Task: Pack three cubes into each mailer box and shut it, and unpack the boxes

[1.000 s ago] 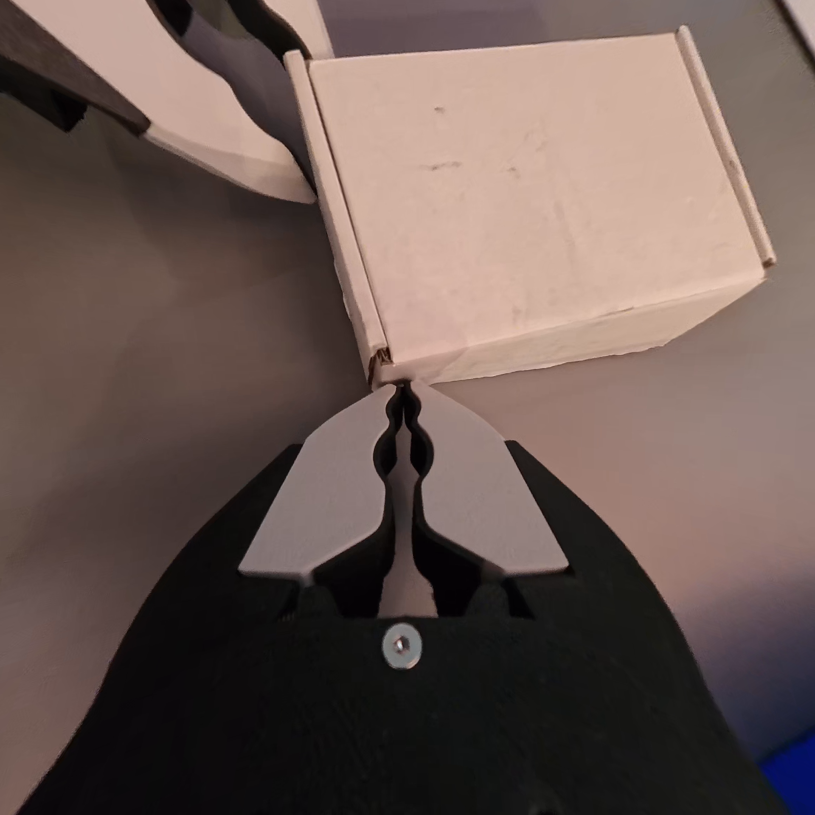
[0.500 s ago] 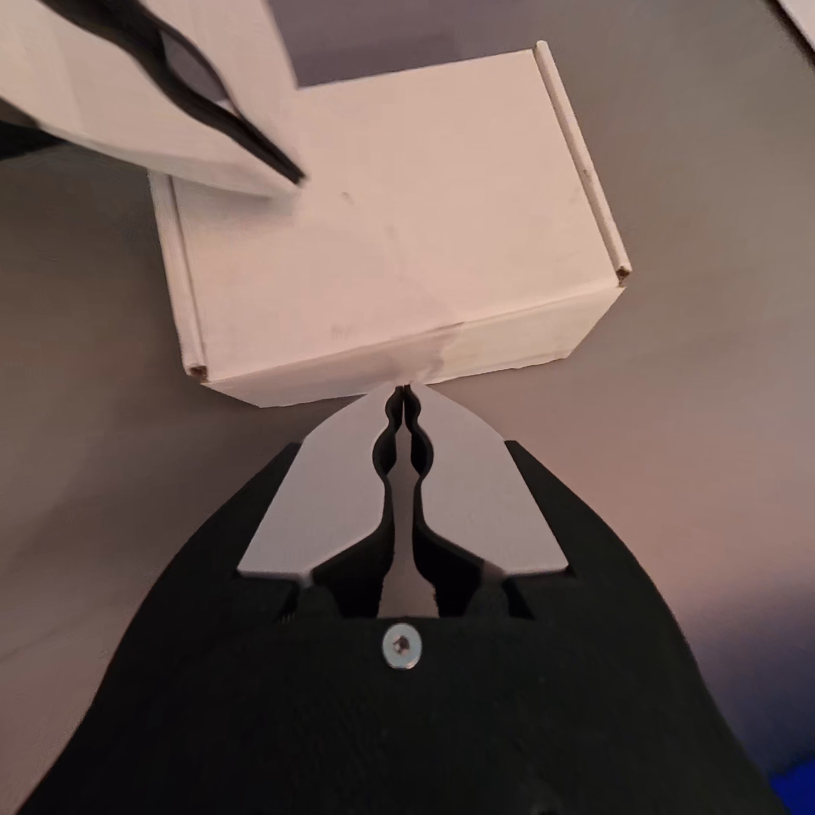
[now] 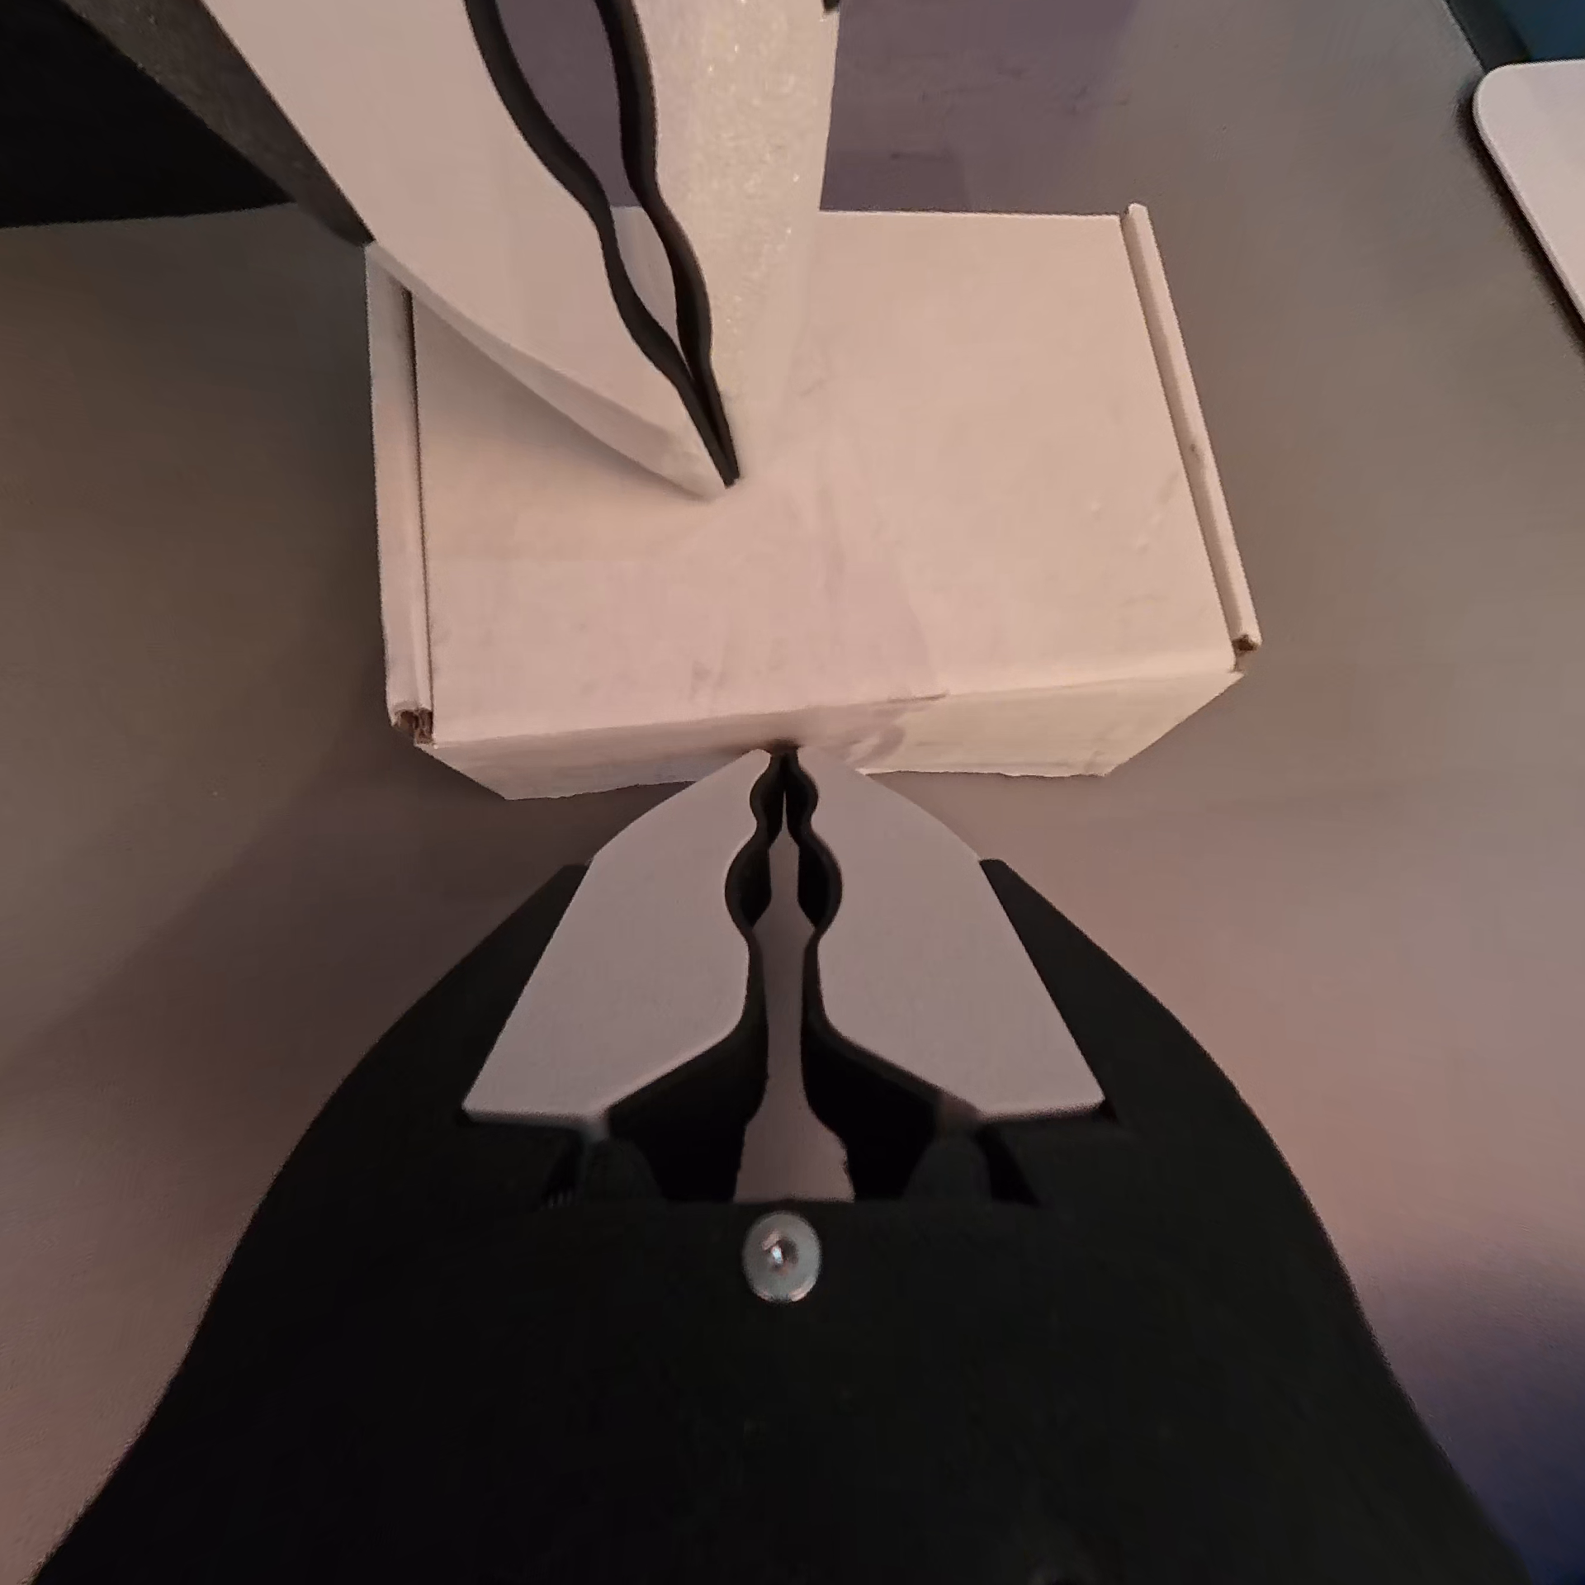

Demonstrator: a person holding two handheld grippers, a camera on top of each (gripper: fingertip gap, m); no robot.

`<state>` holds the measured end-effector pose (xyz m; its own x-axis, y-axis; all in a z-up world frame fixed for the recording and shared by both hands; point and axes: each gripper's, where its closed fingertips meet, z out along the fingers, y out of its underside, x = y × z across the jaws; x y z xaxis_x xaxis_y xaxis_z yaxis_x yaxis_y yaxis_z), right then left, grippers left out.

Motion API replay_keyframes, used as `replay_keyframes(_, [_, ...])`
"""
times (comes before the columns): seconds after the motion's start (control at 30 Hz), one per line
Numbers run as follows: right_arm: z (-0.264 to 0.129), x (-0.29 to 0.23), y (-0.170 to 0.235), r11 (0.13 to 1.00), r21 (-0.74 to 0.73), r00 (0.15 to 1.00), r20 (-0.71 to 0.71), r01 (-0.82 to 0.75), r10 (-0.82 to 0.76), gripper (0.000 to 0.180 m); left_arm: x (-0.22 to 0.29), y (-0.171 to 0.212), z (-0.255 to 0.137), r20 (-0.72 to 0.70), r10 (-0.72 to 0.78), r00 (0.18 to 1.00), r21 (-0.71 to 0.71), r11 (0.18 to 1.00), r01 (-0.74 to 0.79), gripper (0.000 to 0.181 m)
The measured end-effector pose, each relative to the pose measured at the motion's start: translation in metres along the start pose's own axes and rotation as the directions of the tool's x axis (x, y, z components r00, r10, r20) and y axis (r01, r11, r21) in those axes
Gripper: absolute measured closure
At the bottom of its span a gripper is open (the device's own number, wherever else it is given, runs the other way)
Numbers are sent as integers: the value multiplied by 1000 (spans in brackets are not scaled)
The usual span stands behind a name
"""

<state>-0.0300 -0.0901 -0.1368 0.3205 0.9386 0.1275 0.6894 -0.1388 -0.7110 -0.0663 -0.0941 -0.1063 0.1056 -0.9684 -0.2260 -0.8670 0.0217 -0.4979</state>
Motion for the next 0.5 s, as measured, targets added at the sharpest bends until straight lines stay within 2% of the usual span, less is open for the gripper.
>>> replay_keyframes(0.2, [-2,0,1,999,42,1000,10,-30,29,179,-4,0,-3,38,-31,999,34,999,30,181])
replay_keyframes(0.27, [-1,-1,3,997,50,998,20,-60,59,179,-25,-1,-13,146,-146,978,104,986,132,181])
replay_keyframes(0.37, [-1,10,11,999,10,997,-64,-33,34,179,-55,0,-41,207,-439,874,323,874,363,181])
replay_keyframes(0.4, [-1,15,13,1000,-1,995,-94,-29,29,179,-58,5,-44,186,-502,845,344,839,423,171])
replay_keyframes(0.43, [0,21,14,999,-11,992,-122,-33,31,178,-58,12,-41,161,-554,817,329,810,484,156])
replay_keyframes(0.5, [3,25,14,999,-14,991,-128,-34,32,178,-59,26,-30,131,-632,764,281,763,583,139])
